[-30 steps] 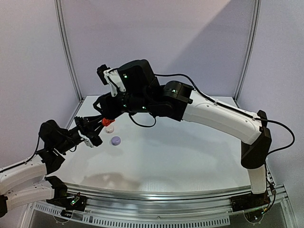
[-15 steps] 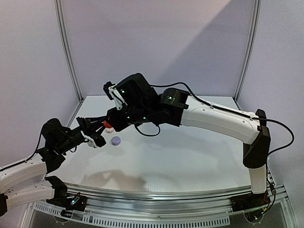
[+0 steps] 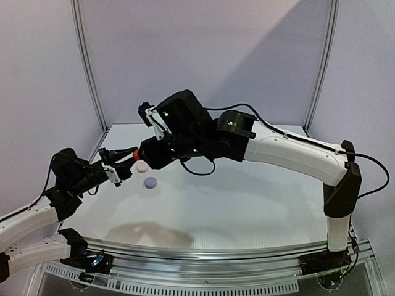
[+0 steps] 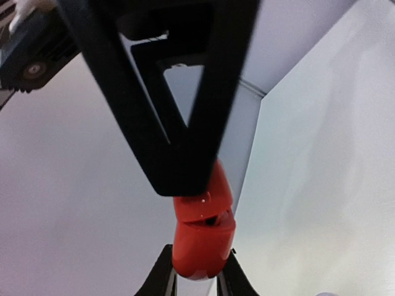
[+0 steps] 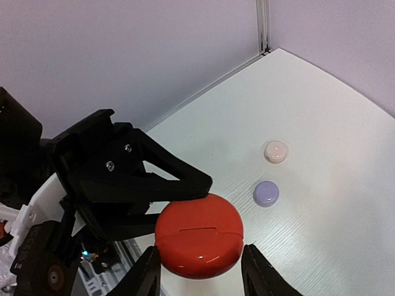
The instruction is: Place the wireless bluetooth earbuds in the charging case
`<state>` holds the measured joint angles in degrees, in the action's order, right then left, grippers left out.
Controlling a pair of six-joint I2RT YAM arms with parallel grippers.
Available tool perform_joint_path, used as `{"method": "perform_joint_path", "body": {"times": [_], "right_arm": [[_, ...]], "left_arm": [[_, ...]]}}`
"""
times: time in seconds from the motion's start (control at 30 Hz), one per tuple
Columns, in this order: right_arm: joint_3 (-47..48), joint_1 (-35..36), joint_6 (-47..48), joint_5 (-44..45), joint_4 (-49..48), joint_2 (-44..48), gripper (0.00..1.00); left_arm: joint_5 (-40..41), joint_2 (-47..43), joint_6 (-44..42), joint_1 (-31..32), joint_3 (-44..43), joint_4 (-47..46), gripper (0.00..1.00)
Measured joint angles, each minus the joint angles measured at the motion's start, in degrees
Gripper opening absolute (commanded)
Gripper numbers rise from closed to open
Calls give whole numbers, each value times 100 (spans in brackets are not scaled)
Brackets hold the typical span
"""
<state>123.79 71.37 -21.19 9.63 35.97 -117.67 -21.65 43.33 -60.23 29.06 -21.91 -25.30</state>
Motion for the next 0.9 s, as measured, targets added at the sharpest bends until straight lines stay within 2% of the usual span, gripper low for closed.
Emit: {"method": "perform_joint_path", "body": {"times": [0.13,0.23,0.43,0.57,0.8,0.9], "right_arm": [[-2,28,216,-76,-85,136,76],[-94,48,409,-212,-271,391,84],[-472,50,822,-1054,-542,1073,86],[-573,70,1231,-1670,-544,1187,87],[-942,216,2044,-1891,-262,1185,87],[-975,247,2234,-1832,-212,1182,82]], "left_arm": [[-476,-186,1054,-11,-195,411,0],[-1084,-227,1912,-17,-289,669,0],[-2253,-146,3497,-26,-378,850,0],[-2907,-50,4411,-28,-516,839,0],[-3523,15,5565,-33,-667,802,0],[-3622,22,5799,-33,-699,813,0]]}}
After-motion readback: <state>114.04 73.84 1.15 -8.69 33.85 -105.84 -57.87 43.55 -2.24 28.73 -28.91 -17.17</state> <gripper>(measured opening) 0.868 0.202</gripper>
